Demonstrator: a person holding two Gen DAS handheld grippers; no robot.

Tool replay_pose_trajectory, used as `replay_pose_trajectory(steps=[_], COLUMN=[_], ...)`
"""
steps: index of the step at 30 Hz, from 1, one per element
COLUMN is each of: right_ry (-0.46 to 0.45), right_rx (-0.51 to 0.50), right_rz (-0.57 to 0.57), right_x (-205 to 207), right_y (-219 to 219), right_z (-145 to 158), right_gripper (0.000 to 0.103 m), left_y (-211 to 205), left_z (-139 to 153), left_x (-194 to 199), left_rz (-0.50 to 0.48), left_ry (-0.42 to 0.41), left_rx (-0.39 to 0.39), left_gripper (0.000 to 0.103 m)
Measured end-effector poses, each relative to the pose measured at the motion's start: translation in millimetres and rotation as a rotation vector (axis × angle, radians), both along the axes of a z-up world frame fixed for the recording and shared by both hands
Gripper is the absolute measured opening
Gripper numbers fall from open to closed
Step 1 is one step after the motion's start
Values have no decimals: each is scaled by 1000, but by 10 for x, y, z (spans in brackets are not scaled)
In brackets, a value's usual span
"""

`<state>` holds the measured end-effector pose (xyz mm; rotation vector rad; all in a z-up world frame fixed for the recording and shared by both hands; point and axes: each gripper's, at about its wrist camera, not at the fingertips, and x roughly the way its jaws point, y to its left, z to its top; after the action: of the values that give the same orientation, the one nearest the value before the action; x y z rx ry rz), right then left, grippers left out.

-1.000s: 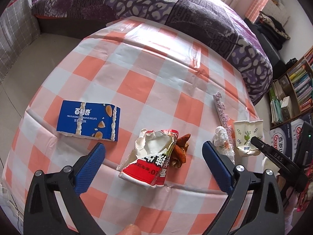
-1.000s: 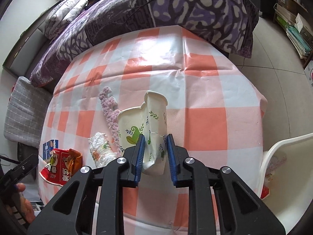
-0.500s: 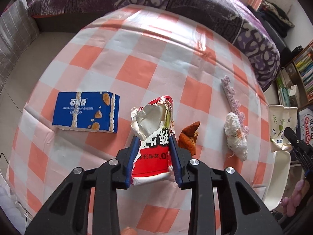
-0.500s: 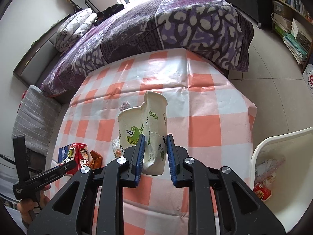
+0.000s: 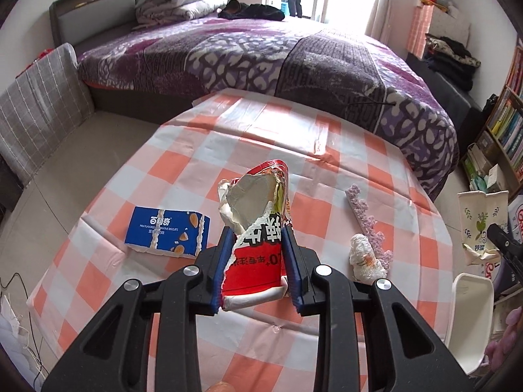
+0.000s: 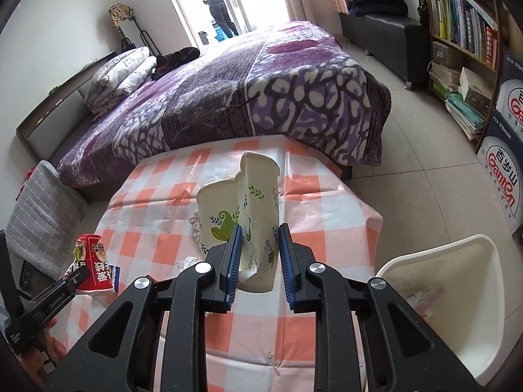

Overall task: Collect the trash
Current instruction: 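Carry both cups over the white bin and open both grippers to drop them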

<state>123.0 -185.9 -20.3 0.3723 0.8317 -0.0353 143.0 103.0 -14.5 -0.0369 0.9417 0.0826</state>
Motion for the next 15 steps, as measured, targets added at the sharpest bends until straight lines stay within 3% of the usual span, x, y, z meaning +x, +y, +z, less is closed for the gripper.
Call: replay_pose_trajectory(steps=[5, 15], right_ry=[-37, -64], right_rx=[-63, -151], right_rz=[-36, -115], right_x=[-103, -314], right_y=[-50, -188], right_z=[92, 170], right_gripper=[22, 22], left_y=[-209, -461], left_z=[48, 19], left_x=[-134, -314], left_rz=[-14, 6], left_ry=[-66, -100], left_rx=[52, 40], left_gripper=[31, 31])
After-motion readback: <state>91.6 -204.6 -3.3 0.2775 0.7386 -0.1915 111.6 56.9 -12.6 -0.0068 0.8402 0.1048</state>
